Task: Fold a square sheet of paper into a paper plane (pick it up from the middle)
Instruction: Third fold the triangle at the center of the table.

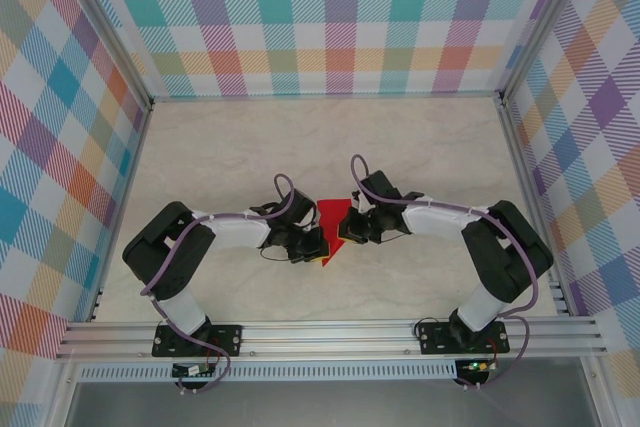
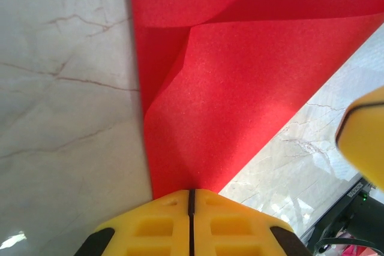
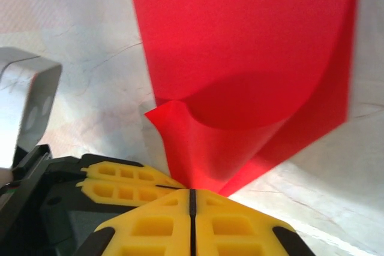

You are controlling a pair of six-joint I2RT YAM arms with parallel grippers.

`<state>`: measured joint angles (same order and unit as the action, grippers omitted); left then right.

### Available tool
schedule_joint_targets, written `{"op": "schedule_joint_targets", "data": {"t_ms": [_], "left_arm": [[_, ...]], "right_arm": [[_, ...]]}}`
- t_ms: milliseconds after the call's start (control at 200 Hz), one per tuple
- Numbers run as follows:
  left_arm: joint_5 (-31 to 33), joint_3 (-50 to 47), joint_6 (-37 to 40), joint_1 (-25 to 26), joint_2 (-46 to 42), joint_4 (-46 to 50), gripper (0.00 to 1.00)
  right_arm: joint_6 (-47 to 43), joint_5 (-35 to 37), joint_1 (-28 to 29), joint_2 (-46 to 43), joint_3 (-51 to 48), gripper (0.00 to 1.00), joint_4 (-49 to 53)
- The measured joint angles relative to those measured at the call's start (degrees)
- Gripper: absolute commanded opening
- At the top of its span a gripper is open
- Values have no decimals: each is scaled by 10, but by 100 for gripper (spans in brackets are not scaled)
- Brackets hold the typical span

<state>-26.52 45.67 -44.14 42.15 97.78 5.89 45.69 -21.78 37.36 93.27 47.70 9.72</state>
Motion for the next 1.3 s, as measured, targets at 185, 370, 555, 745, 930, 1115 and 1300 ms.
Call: {"op": "schedule_joint_targets", "data": {"t_ms": [185,370,555,745,930,1115,1300], "left_arm": [[6,3,0,1,0,7,7],[9,7,0,2,0,15,6],[9,7,0,2,0,15,6],[10,8,0,4,0,15,6],[11,8,0,4,0,16,6],[13,11,0,5,1,23,6],[15,14,0,5,2,28,6]], "right_arm": [[3,-14,10,10,0,7,-27],[4,-18,12,35,0,7,-33],[4,-19,12,47,0,7,-37],[3,-17,12,55,0,7,-37],[3,-16,12,57,0,7,-37],[3,-14,12,63,0,7,-37],[1,-12,12,67,0,7,-37]]}}
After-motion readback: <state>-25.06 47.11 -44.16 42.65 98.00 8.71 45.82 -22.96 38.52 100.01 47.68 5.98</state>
